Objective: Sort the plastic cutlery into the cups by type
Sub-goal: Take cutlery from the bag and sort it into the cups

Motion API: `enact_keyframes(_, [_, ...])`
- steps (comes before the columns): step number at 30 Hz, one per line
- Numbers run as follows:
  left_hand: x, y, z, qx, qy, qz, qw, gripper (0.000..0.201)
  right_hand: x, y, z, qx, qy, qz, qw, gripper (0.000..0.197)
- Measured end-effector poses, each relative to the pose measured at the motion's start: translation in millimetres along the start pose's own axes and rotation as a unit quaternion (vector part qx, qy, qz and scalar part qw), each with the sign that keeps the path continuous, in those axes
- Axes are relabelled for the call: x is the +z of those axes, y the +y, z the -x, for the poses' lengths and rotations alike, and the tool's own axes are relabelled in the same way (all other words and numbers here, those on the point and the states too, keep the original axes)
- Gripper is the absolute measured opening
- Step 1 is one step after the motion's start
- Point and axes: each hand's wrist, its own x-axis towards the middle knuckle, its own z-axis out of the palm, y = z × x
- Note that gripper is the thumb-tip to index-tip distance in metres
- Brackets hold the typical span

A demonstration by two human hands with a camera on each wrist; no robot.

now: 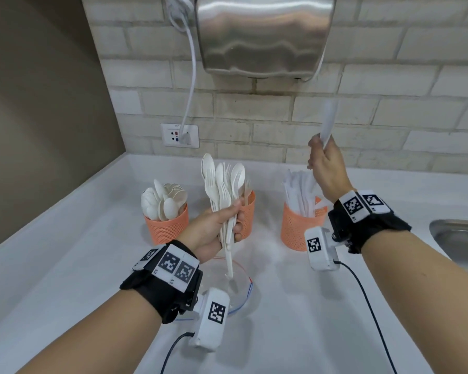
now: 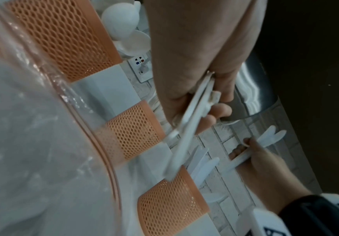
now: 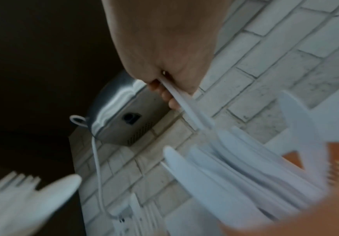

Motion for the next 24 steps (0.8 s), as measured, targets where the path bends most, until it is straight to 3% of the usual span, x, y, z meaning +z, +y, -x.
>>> enact_keyframes(3, [-1,3,2,0.006,-0.007,0.011,1.0,0.012,2,29,12,0.07,-0.051,0.035,0.996,0.015])
enact_keyframes(9, [-3,7,8,0.02,-0.015,0.013,1.0,0.016,8,43,25,0.071,-0.062,0.114,0.989,0.028])
enact_keyframes(12, [-3,7,11,0.022,-0.029,0.021,0.999,0.018,8,31,26,-0.004,-0.019,0.188,0.982,0.038])
enact_keyframes(15, [-7,5,11,0.029,-0.012,0.021,0.999,0.016,18,1,31,-0.13,0.032,0.144,0.981,0.037])
enact_keyframes(16, [-8,4,10,0.033,-0.005,0.021,0.999,0.015,24,-10,35,-0.144,0.011,0.11,0.983,0.029])
enact_keyframes(18, [-9,4,10,0.04,0.008,0.026,0.999,0.012,38,-30,49,-0.115,-0.112,0.046,0.986,0.012])
enact_keyframes(20, [-11,4,11,0.05,0.02,0.025,0.998,0.013,53,-41,68,-0.051,-0.25,0.018,0.967,0.013])
enact_keyframes(21, [-13,3,12,0.055,0.026,0.019,0.998,0.014,60,-43,77,-0.024,-0.284,0.01,0.958,0.018])
enact_keyframes(24, [-17,3,17,0.072,0.028,-0.008,0.997,0.017,78,-43,97,0.03,-0.268,-0.026,0.963,0.025])
